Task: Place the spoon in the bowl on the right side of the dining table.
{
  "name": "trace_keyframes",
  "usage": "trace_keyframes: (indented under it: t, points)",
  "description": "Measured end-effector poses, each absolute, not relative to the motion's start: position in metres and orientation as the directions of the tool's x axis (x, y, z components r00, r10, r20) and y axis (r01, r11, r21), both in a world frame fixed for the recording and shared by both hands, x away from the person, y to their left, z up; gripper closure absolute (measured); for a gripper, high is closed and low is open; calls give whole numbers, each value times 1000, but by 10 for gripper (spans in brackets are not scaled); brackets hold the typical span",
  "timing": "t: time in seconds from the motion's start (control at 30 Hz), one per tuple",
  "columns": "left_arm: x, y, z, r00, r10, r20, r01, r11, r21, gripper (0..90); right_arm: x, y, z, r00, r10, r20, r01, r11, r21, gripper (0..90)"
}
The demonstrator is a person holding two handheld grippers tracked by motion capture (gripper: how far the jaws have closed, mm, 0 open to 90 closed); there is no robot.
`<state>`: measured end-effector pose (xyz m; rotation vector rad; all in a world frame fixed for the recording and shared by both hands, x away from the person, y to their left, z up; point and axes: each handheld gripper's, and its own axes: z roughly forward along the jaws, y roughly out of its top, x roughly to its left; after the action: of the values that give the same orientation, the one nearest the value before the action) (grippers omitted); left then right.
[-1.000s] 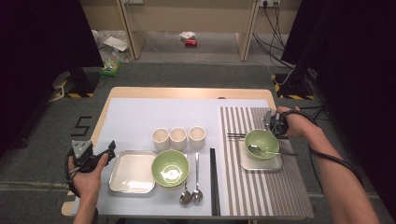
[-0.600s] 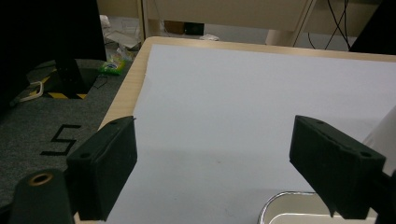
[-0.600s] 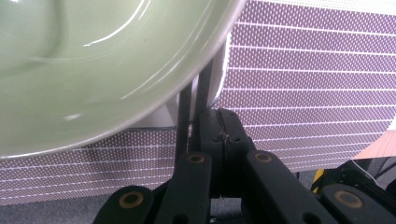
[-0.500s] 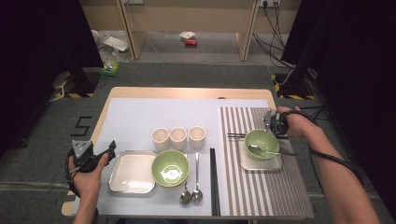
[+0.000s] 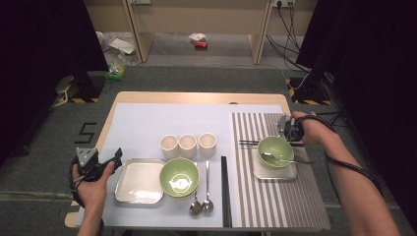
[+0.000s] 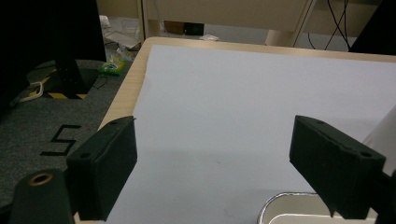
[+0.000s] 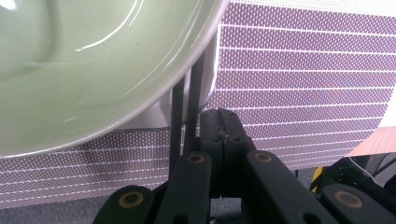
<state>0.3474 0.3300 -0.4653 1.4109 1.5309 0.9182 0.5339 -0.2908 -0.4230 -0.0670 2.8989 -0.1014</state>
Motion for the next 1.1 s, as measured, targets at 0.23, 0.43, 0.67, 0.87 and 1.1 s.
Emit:
trace_keyframes:
  t: [0.23,0.43,0.67,0.87,1.1]
  points:
    - [347,331,-465,-14,995,-102,381,100,919,140,534,-292,-422,-971,-50,-233,-37,997,-62,900]
    - [347,330,-465,-14,995,-100,380,98,920,140,535,-293,-420,-971,-29,-238,-19,999,-46,900]
    - [347,331,-465,-11,995,-101,383,98,918,140,535,-293,-416,-968,52,-247,58,998,-18,900]
    - [347,331,-465,-15,995,-102,380,100,920,140,535,-293,-413,-961,121,-249,122,992,13,900]
    - [347,332,-465,-17,994,-104,378,103,920,140,536,-292,-411,-947,211,-243,203,978,56,900]
